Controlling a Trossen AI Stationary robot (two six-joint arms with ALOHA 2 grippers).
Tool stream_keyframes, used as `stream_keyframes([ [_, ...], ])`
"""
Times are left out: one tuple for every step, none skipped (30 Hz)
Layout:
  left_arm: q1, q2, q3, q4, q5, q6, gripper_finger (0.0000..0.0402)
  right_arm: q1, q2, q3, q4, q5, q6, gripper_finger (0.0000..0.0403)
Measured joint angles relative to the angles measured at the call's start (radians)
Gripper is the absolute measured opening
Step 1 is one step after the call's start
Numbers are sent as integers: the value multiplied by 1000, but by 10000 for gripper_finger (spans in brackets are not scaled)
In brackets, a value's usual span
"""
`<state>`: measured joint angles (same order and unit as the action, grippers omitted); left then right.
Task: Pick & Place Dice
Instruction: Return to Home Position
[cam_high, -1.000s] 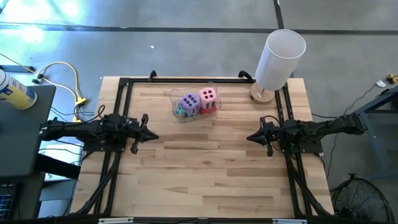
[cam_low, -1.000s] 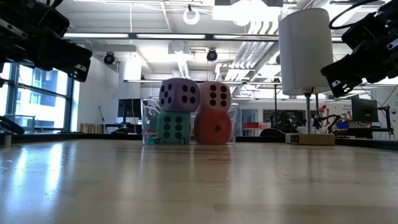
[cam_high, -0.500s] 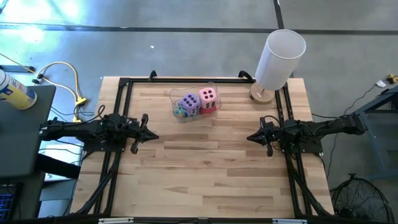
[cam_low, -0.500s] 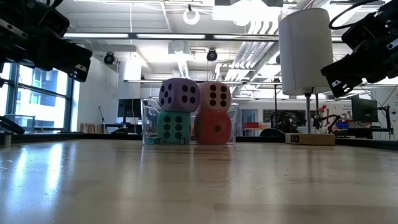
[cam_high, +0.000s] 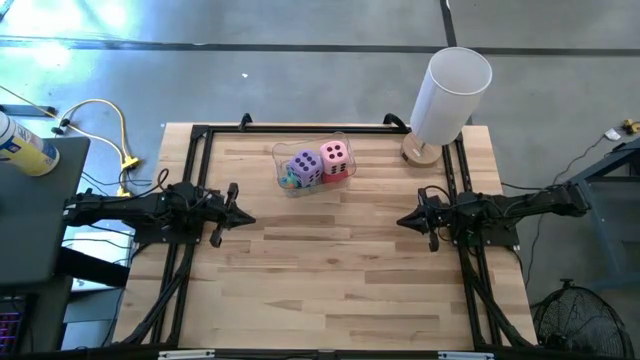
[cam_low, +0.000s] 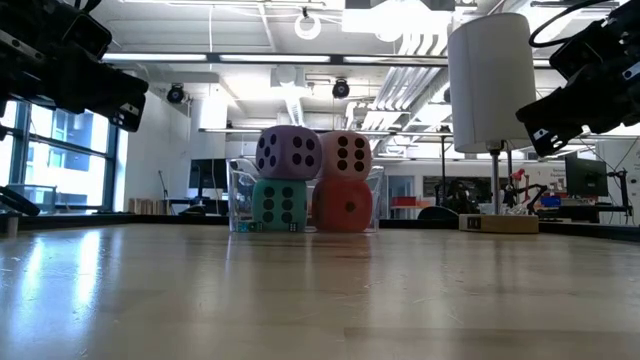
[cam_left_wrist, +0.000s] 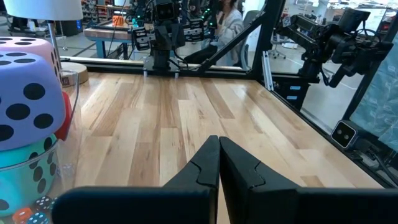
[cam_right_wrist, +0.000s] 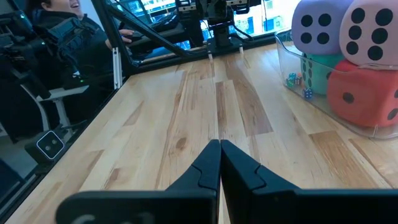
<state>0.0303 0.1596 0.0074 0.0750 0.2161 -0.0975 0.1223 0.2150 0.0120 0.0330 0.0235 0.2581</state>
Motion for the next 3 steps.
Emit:
stream_keyframes([
  [0,0,0,0,0,0,3,0,0,0,0,0,0,2],
  [0,0,0,0,0,0,3,0,0,0,0,0,0,2],
  [0,0,0,0,0,0,3,0,0,0,0,0,0,2],
])
